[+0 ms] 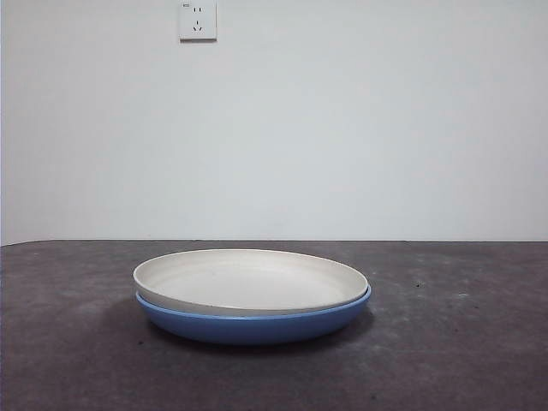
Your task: Pick up the white plate, put it on the blue plate, put it on desk
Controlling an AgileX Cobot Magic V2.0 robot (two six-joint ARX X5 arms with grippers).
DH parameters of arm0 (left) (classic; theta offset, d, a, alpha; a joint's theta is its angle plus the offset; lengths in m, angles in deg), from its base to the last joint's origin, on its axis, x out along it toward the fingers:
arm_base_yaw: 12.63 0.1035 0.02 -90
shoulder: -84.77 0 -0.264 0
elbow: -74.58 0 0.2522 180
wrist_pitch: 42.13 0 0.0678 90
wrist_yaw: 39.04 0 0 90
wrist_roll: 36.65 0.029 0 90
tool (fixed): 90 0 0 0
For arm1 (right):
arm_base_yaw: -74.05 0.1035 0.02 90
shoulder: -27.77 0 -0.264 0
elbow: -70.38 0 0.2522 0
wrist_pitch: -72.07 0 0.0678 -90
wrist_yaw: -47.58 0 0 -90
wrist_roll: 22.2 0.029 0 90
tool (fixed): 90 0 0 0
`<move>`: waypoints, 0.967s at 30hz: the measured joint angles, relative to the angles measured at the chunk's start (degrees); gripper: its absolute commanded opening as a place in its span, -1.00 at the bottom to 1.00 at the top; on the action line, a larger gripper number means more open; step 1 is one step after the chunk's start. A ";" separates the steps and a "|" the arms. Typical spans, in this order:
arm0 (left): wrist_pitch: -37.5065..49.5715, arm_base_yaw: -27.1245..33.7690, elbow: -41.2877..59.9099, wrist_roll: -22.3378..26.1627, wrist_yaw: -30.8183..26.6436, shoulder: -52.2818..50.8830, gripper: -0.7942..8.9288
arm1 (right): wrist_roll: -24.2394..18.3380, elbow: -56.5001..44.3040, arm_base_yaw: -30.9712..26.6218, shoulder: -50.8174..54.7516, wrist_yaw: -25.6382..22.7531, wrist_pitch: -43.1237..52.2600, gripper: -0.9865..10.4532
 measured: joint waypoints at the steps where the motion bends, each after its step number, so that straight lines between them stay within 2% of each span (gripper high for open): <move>1: 0.00 0.00 0.00 0.00 0.00 0.00 -0.80 | -1.29 -2.78 -1.22 0.66 -0.02 3.93 -0.79; 4: 0.00 0.00 0.00 0.00 0.00 0.00 -0.80 | -4.17 -13.64 -4.48 3.45 -0.02 18.23 -0.79; 9: 0.00 0.00 0.00 0.00 0.00 0.00 -0.80 | -5.51 -35.23 -8.63 8.44 -0.04 45.05 -0.79; 12: 0.00 0.00 0.00 0.00 0.00 0.00 -0.80 | -5.60 -46.14 -10.03 10.93 -0.35 56.63 -0.79; 14: 0.00 0.00 0.00 0.00 0.00 0.00 -0.80 | -5.73 -51.23 -10.86 12.57 -1.57 60.61 -0.79; 21: 0.00 0.00 0.00 0.00 0.00 0.00 -0.80 | -5.73 -60.33 -12.55 17.53 -7.45 61.75 -0.79; 24: 0.00 0.00 0.00 0.00 0.00 0.00 -0.80 | -5.68 -62.20 -12.98 19.17 -7.89 61.66 -0.79; 29: 0.00 0.00 0.00 0.00 0.00 0.00 -0.80 | -5.40 -62.38 -13.27 21.88 -11.63 54.80 -0.79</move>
